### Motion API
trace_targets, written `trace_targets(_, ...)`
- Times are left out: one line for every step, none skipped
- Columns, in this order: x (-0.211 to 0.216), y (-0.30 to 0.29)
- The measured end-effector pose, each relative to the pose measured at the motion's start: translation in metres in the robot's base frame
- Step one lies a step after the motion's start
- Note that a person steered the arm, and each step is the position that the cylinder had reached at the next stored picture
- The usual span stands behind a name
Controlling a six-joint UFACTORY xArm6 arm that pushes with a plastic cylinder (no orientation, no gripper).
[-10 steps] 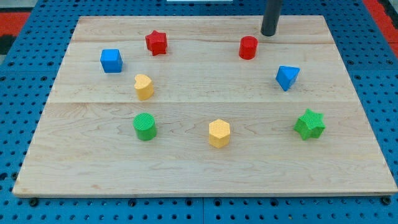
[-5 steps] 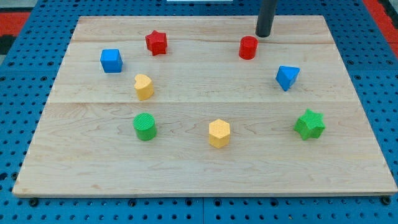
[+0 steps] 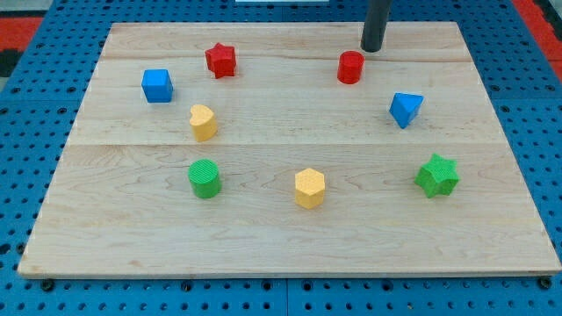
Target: Push the red circle right side to the yellow heart
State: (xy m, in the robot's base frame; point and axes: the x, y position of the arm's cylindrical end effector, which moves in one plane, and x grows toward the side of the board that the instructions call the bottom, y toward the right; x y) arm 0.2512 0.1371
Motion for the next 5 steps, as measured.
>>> trace_targets(0.009, 0.0)
trace_targets(0.035, -0.01)
trace_targets(0.045, -0.077)
trace_targets(0.067, -0.076)
trace_targets(0.092, -0.094)
